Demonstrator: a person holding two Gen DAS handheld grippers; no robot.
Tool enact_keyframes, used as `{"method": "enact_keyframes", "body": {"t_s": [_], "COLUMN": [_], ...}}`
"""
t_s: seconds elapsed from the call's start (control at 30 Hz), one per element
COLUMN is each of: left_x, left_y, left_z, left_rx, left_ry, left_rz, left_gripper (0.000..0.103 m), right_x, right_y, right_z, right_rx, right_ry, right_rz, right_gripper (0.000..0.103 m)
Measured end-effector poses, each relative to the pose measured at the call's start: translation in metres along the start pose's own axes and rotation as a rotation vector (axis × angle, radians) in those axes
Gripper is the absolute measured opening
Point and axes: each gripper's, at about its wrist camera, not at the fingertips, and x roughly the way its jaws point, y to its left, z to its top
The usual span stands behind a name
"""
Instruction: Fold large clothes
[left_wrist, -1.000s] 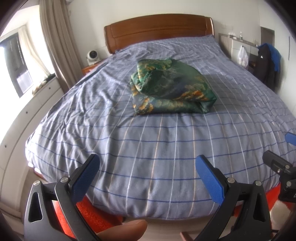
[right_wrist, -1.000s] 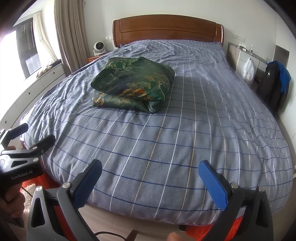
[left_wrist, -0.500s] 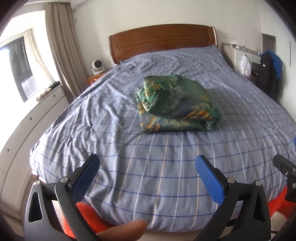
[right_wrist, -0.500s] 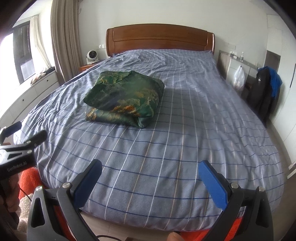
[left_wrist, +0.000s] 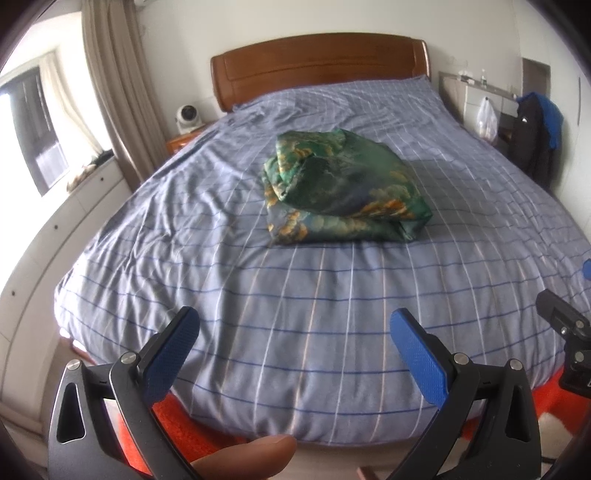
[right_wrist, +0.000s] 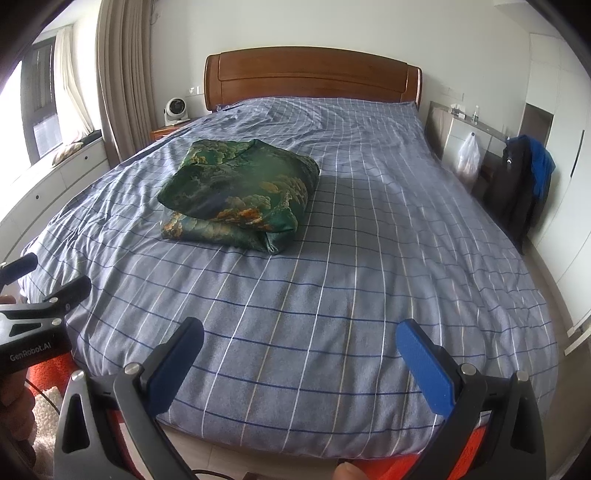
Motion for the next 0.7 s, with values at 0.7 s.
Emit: {"method": "enact_keyframes", "body": {"t_s": [0.7], "left_x": [0.0053], "left_y": [-0.0025], "left_z": [-0.0015], "left_rx": [0.005], "left_ry": [0.025], "left_rz": [-0.008], "left_gripper": [0.103], "right_x": [-0.0021], "right_y": [0.0072], "right_z": [0.0009], "right_rx": [-0.012], "right_ry": [-0.012], "right_rz": [0.005], "right_gripper": [0.103]}}
